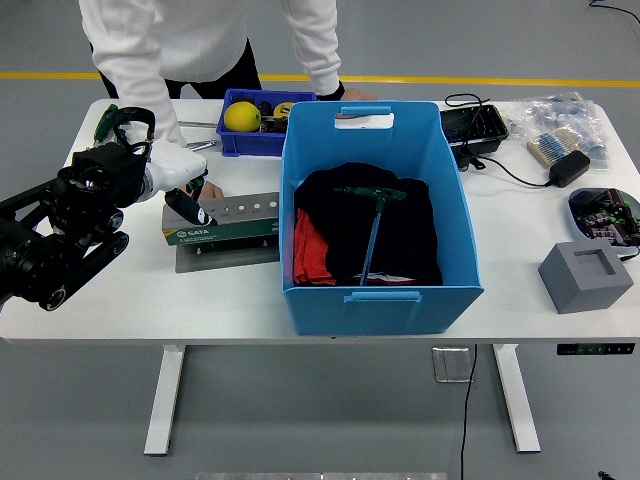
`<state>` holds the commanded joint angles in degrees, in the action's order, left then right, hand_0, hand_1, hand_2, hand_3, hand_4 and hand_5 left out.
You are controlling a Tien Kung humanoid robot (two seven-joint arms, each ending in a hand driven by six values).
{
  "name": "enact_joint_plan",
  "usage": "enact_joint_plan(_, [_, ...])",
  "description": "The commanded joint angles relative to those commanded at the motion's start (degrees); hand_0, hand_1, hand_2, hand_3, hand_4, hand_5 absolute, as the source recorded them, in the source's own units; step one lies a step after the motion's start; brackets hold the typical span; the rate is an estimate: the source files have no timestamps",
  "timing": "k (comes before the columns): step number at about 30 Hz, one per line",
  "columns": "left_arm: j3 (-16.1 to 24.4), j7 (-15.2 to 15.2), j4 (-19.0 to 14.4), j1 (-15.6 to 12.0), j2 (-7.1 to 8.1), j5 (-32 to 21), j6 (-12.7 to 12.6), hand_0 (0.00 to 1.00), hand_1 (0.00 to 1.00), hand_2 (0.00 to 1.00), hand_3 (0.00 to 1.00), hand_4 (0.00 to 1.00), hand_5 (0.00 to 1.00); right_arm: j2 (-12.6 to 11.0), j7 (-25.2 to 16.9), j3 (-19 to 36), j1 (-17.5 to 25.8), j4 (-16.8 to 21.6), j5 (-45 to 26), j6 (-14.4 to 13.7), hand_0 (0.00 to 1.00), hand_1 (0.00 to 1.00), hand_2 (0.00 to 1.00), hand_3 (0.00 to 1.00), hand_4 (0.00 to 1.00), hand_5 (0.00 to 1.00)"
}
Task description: Lift tool from toolbox,place it in box,lift tool from toolbox,place it in box
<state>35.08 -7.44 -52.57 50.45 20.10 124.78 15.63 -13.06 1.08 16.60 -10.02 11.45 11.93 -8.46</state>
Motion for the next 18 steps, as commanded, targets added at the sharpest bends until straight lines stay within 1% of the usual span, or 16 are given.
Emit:
enact_joint_plan(3, [-0.3, -0.2, 0.0, -0.1, 0.02, 0.3, -0.4, 0.752, 0.597, 0.478, 0.349, 0.949, 0.640, 0.0, 0.0, 0.0, -0.1, 0.0, 0.1, 0.0, 0.674, 0.664, 0.725, 0.576, 0.779, 0.721])
enact_joint_plan(4, [-0.4, -0.2, 0.0, -0.1, 0.04, 0.4, -0.6, 0.720, 0.456, 0.333, 0.276, 0.934, 0.601, 0.0, 0.0, 0.0, -0.1, 0.0, 0.1, 0.0, 0.674, 0.664, 0.725, 0.576, 0.780, 0.721])
enact_joint_plan(9, [-0.7, 0.0, 0.4, -0.1, 0.04, 0.5, -1.0, 0.720, 0.456, 0.333, 0.276, 0.934, 0.601, -0.1, 0.1, 0.1, -0.2, 0.1, 0.5, 0.0, 0.674, 0.664, 0.725, 0.576, 0.780, 0.721])
enact_joint_plan(10, [-0.7, 0.0, 0.4, -0.1, 0.03, 0.5, -1.1, 0.652, 0.346, 0.276, 0.251, 0.926, 0.569, -0.1, 0.1, 0.2, -0.2, 0.1, 0.6, 0.0, 0.674, 0.665, 0.725, 0.576, 0.780, 0.722])
enact_joint_plan(15, [-0.9, 0.4, 1.2, -0.1, 0.05, 0.5, -1.6, 0.652, 0.346, 0.276, 0.251, 0.926, 0.569, -0.1, 0.1, 0.1, -0.3, 0.0, 0.5, 0.1, 0.674, 0.665, 0.725, 0.576, 0.780, 0.722])
enact_joint_plan(16, [-1.0, 0.4, 1.4, -0.1, 0.05, 0.5, -1.7, 0.486, 0.263, 0.222, 0.227, 0.910, 0.508, -0.1, 0.1, 0.1, -0.3, 0.0, 0.5, 0.0, 0.673, 0.666, 0.725, 0.577, 0.781, 0.721])
enact_joint_plan(18, [-1.1, 0.6, 1.7, -0.1, 0.03, 0.4, -1.8, 0.486, 0.263, 0.222, 0.227, 0.910, 0.508, -0.1, 0.1, 0.2, -0.3, 0.0, 0.5, 0.0, 0.673, 0.666, 0.725, 0.577, 0.781, 0.721])
